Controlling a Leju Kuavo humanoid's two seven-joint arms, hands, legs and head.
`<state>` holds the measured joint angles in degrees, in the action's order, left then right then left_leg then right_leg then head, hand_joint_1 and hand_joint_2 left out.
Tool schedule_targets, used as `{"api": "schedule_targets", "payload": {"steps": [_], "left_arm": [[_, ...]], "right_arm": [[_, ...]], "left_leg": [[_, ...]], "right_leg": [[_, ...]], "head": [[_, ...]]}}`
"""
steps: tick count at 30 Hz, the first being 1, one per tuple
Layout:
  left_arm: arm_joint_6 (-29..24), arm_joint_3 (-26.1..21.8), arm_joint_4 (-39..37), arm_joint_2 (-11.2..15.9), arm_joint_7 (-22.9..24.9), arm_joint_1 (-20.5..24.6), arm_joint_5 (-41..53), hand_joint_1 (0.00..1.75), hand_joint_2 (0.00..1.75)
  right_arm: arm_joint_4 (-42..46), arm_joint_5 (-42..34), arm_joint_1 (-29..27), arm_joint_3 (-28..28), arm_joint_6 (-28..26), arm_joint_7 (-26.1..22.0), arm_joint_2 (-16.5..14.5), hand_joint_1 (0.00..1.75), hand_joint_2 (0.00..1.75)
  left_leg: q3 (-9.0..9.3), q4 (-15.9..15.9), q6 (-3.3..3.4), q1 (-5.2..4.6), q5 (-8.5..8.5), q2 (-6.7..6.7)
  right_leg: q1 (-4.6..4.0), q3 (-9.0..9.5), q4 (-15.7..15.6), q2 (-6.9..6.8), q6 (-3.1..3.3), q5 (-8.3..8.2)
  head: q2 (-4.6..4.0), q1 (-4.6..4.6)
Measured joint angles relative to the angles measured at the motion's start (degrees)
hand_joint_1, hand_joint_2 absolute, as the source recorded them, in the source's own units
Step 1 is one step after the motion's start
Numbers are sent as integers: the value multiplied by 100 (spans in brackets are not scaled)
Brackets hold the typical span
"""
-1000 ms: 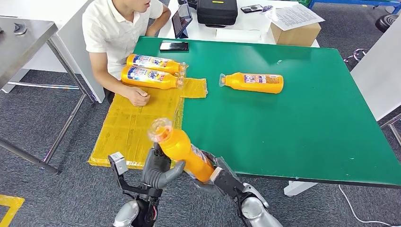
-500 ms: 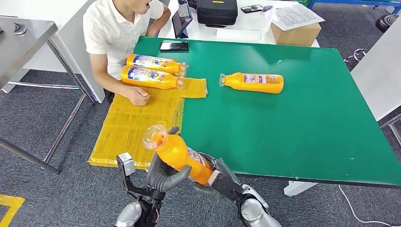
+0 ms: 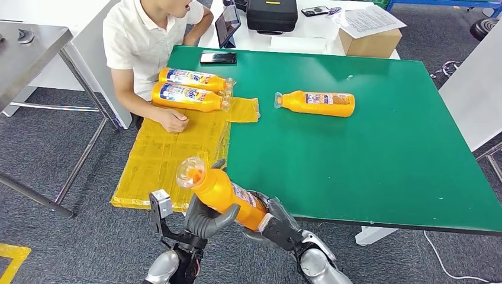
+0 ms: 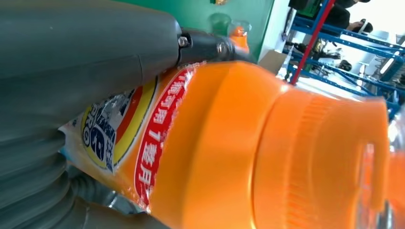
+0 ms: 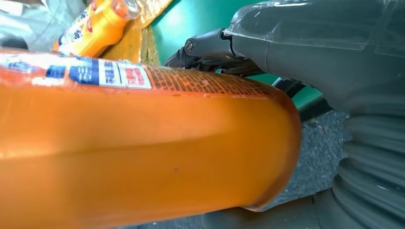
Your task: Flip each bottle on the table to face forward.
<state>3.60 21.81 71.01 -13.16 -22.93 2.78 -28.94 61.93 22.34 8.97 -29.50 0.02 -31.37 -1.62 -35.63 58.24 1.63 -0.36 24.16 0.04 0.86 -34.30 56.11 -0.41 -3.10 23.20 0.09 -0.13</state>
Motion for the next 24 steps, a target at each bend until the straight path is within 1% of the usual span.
{"api": "schedule_targets", "payload": {"steps": [1,3,4,5,6,9,13,17,24], "left_arm": [[62,-11,-16,0,-14,25,-58,175,175],[242,-48,-32,1,-25,54,-220,175,175],[344,-75,-34,1,-10,59,-315,175,175],[448,-106,-35,1,15,60,-414,175,175],[549,-142,-35,1,52,60,-510,175,175],[793,-215,-35,1,144,60,-697,175,175],[866,-249,-37,1,177,61,-743,175,175],[883,-266,-38,1,183,61,-757,175,175],[948,-306,-38,1,213,63,-894,175,175]], "right_arm": [[-2,-19,14,-27,43,-7,0,99,175],[-13,-84,41,-70,136,-32,2,60,175],[-23,-113,49,-85,179,-53,2,44,175],[-36,-139,56,-103,221,-81,3,29,175],[-50,-157,66,-124,270,-122,3,22,175],[-87,-169,96,-227,419,-238,2,21,175],[-122,-164,111,-330,468,-279,1,21,175],[-146,-166,118,-376,472,-285,1,1,175],[-157,-262,143,-409,561,-313,-24,0,175]], "left_leg": [[0,0,0,0,0,0],[0,0,0,0,0,1],[0,0,0,0,0,0],[0,0,0,0,0,0],[0,0,0,0,0,1],[0,0,0,0,0,1],[0,0,0,1,0,1],[0,0,0,0,0,1],[0,0,0,0,0,1]], "right_leg": [[0,0,0,0,0,0],[0,0,0,0,0,0],[0,0,0,0,0,0],[0,-1,0,0,0,0],[0,-1,0,0,0,0],[0,-2,0,0,0,1],[0,-2,0,0,1,1],[0,-2,0,0,0,0],[0,-2,0,0,0,0]], "head": [[0,1],[0,1],[0,1],[0,1],[0,0],[0,0],[0,1],[0,1],[0,0]]}}
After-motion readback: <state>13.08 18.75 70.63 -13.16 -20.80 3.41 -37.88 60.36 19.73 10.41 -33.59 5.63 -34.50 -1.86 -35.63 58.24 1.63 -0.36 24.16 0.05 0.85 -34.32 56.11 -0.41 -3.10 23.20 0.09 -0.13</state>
